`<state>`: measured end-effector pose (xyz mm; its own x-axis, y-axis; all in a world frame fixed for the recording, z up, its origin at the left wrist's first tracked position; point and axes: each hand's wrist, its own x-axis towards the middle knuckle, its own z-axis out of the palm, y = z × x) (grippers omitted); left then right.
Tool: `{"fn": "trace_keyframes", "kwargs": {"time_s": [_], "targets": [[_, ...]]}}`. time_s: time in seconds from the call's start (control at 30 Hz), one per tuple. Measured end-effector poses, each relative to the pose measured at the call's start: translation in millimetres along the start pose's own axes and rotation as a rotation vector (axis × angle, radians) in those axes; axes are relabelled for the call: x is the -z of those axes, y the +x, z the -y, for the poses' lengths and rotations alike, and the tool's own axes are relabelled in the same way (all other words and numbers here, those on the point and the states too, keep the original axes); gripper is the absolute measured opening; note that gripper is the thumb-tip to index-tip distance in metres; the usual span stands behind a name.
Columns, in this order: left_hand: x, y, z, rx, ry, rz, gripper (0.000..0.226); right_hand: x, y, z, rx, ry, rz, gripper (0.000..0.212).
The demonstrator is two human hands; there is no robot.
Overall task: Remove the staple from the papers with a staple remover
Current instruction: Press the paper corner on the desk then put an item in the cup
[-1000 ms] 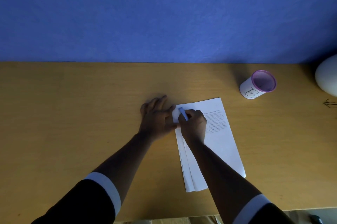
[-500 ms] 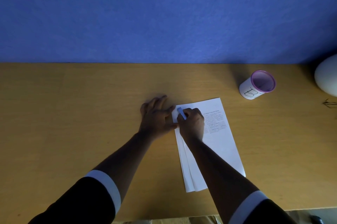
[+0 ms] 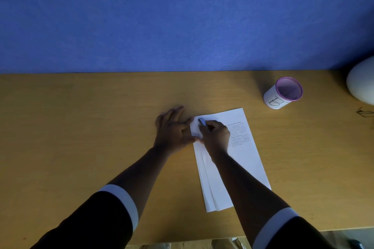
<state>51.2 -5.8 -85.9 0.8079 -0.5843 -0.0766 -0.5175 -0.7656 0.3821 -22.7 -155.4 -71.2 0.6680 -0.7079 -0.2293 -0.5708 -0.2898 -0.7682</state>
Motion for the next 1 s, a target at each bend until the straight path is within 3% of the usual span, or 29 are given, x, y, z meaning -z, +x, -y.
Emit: {"fn": "trace_keyframes", "kwargs": {"time_s": [0.2, 0.5, 0.63, 0.83, 1.0], "targets": [[0, 1, 2, 0.001, 0.017, 0.027, 0.085, 7, 4, 0, -0.141, 0.182, -0.019, 0.030], [1, 2, 3, 0.002, 0.016, 0.040, 0.080, 14, 1, 4, -0.128, 0.169, 0.011, 0.027], [0, 2, 4, 0.016, 0.002, 0.052, 0.090, 33, -5, -8, -0.107, 0.159, -0.021, 0.026], [-3, 2, 6, 0.026, -0.034, 0.014, 0.097, 90, 7, -47, -0.301, 0.578, -0.049, 0.025], [-8, 4, 9, 0.025, -0.038, -0.010, 0.099, 150, 32, -81, -0.214, 0.299, -0.275, 0.015]]}}
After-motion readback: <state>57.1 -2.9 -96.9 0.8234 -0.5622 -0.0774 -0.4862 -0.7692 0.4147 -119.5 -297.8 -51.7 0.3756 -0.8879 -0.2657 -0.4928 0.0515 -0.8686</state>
